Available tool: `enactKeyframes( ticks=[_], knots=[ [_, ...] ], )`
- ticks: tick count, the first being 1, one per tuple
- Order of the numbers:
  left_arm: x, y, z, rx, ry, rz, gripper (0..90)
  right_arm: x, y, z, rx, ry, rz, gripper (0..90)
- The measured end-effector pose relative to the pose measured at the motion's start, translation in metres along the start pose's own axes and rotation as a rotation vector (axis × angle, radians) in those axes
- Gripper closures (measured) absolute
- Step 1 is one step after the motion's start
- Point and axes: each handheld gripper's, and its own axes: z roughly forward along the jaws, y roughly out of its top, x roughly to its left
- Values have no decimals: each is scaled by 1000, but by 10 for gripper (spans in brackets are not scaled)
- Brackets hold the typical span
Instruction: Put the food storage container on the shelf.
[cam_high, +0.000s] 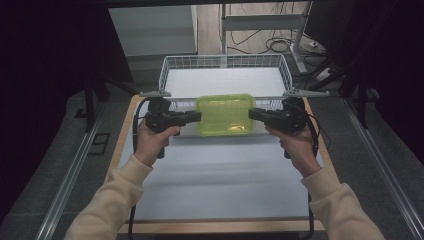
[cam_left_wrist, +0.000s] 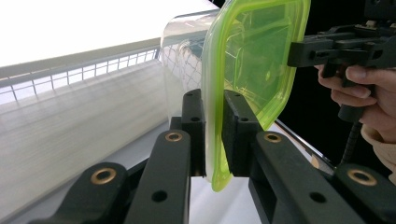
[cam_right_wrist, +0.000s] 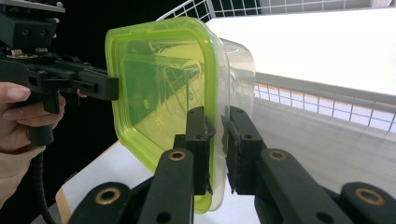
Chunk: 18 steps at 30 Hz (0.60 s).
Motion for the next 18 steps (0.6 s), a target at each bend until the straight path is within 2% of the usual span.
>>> enactKeyframes(
  ticks=[8, 18],
  knots=[
    [3, 9, 1, -4, 4, -5, 805, -2, 9, 2, -9, -8, -20, 805],
    [5, 24, 4, 2, 15, 3, 805, -9, 19, 5, -12, -10, -2, 805]
  ],
)
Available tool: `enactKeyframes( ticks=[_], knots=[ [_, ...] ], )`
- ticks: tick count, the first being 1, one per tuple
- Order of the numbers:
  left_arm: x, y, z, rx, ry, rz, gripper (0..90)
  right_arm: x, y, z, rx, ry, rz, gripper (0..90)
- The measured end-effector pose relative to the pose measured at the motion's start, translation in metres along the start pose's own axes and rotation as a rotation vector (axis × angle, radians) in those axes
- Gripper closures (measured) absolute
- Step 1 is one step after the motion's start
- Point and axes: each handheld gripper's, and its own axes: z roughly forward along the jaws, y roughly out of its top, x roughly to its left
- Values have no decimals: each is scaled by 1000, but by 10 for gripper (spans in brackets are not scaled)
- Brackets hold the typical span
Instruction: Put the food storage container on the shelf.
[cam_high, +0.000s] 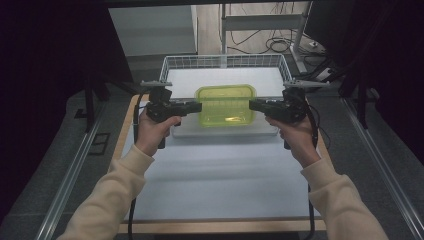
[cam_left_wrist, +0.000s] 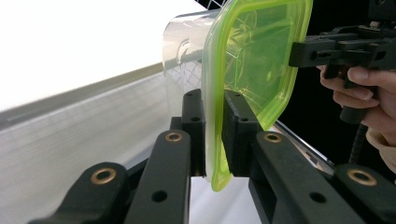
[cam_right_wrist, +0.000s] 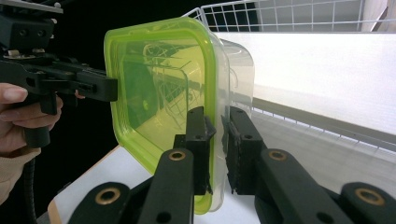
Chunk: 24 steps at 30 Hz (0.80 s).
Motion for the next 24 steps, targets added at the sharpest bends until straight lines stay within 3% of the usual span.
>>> enactKeyframes(
  ticks=[12, 16, 24],
  knots=[
    [9, 29, 5, 10, 12, 13, 803, -9, 22, 6, -10, -11, 15, 804],
    [16, 41, 9, 25, 24, 12, 802, -18, 30, 12, -15, -10, 43, 804],
    [29, 56, 17, 25, 34, 4, 800, -25, 44, 21, -15, -36, 44, 804]
  ],
)
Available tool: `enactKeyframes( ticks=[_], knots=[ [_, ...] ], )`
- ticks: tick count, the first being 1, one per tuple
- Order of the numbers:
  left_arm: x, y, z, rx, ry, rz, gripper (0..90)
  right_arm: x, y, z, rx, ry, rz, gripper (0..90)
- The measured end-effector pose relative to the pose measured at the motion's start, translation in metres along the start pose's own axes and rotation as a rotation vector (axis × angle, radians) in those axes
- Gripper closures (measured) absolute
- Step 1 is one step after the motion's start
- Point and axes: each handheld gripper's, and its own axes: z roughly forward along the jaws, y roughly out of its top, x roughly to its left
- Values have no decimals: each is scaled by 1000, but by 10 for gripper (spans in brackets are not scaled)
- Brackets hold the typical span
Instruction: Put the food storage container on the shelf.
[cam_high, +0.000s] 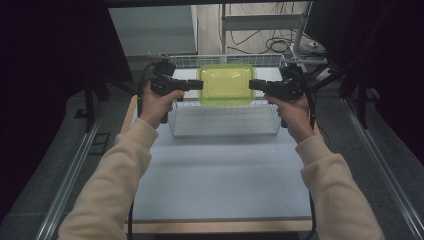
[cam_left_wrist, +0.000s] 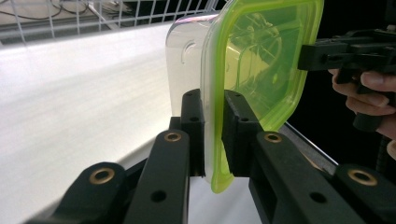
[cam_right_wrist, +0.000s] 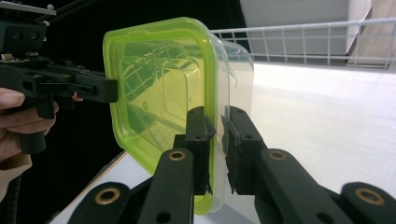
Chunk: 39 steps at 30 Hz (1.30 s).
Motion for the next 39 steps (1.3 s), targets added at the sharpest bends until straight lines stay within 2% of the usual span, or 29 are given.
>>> enactKeyframes(
  ticks=[9, 13, 20, 23, 24, 25, 26, 30, 33, 39],
  knots=[
    [10, 3, 5, -5, -14, -26, 800, -6, 9, 7, 9, -7, 15, 803],
    [13, 6, 8, 1, -3, -32, 799, -7, 10, 10, 13, -11, 15, 802],
    [21, 14, 18, 15, 17, -49, 796, -20, 14, 20, 25, -20, 62, 801],
    [25, 14, 26, 42, 23, -64, 794, -24, 14, 23, 31, -28, 70, 799],
    [28, 14, 32, 68, 43, -73, 791, -27, 13, 26, 43, -40, 76, 798],
    [28, 14, 32, 68, 43, -73, 789, -30, 12, 28, 48, -45, 81, 797],
    [31, 14, 34, 48, 34, -89, 792, -32, 11, 30, 43, -48, 91, 797],
    [33, 18, 38, 38, 30, -95, 793, -39, 11, 34, 40, -45, 124, 794],
    [33, 20, 41, 42, 44, -89, 791, -42, 11, 36, 43, -53, 126, 792],
    [38, 22, 48, 48, 35, -120, 757, -47, 12, 41, 36, -81, 112, 761]
  ],
)
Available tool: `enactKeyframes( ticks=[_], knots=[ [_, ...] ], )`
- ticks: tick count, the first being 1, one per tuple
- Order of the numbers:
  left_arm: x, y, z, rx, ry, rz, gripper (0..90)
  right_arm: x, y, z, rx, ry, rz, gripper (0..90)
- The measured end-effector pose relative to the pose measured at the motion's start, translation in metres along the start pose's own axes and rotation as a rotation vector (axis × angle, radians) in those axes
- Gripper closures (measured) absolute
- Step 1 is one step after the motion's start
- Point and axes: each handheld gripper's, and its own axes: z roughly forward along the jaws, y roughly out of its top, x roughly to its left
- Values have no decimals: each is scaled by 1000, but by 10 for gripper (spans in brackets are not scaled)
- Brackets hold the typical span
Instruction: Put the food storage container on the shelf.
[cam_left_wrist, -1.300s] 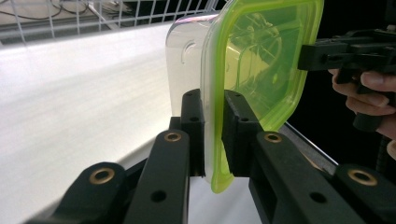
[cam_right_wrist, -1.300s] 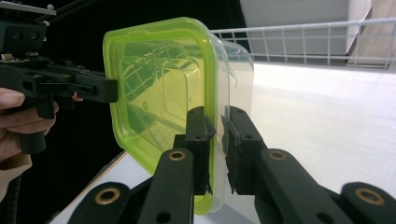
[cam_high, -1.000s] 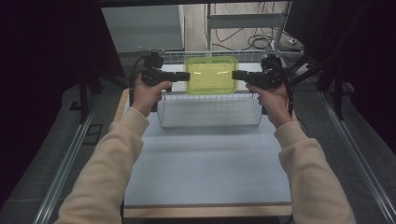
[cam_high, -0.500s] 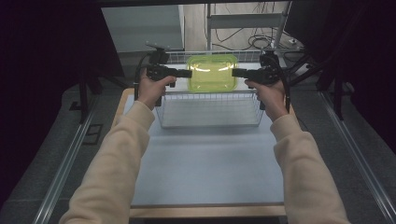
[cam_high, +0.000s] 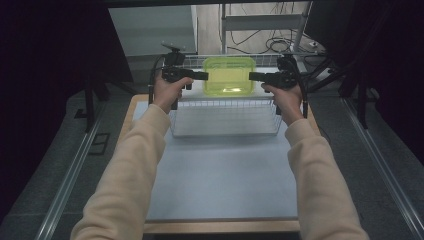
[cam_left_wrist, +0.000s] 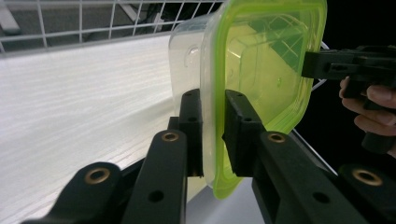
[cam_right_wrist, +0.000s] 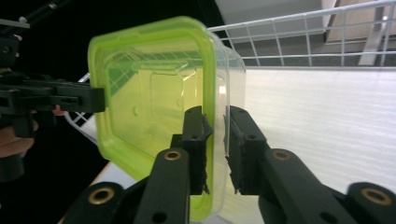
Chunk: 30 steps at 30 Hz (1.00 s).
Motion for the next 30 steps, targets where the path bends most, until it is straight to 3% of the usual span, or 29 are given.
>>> enactKeyframes(
  ticks=[8, 16, 19, 26, 30],
  knots=[
    [4, -1, 6, 2, 5, -14, 696, -4, -1, 7, -4, -12, -1, 727],
    [9, -1, 11, -5, 14, -24, 613, -7, -2, 13, -7, -30, 12, 638],
    [9, -2, 13, -11, 15, -21, 547, -4, -2, 14, -4, -45, 3, 588],
    [9, -1, 10, -43, 6, -6, 280, -4, -2, 11, -14, -59, 0, 510],
    [5, -2, 4, -74, 1, 1, 247, -2, -1, 3, -30, -65, -4, 462]
  ],
)
